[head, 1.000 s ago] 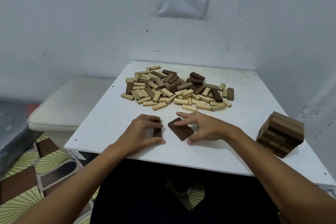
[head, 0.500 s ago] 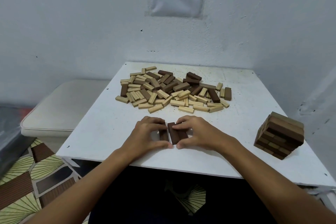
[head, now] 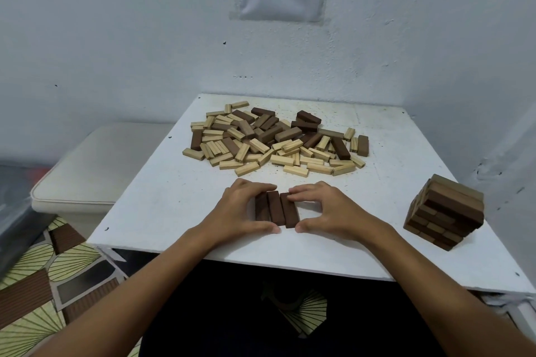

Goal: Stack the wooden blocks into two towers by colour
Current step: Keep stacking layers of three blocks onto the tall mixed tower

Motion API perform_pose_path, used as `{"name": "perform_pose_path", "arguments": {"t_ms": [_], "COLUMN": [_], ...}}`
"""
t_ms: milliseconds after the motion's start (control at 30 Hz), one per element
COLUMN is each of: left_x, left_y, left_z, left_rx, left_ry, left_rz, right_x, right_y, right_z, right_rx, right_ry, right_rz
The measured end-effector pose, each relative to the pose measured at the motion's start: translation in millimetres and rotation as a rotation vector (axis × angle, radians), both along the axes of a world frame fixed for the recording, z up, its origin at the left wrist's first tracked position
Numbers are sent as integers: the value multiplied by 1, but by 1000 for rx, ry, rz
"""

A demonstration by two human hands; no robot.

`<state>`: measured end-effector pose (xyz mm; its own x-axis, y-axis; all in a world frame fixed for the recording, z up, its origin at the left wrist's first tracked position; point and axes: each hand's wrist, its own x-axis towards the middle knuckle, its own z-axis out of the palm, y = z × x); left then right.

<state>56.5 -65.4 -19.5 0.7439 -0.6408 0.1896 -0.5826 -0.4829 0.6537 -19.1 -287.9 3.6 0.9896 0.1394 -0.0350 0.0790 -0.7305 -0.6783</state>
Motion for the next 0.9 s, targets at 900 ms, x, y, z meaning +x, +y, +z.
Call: {"name": "perform_pose_path", "arguments": {"t_ms": [900], "left_x": [1], "left_y": [2], "left_z": [7], "left_rx": [12], "left_ry": [92], "left_rz": [-49], "right_x": [-11], "right_y": [10], "right_z": [-9], "right_rx": [13], "right_ry": [-89], "right_rz": [-94]}}
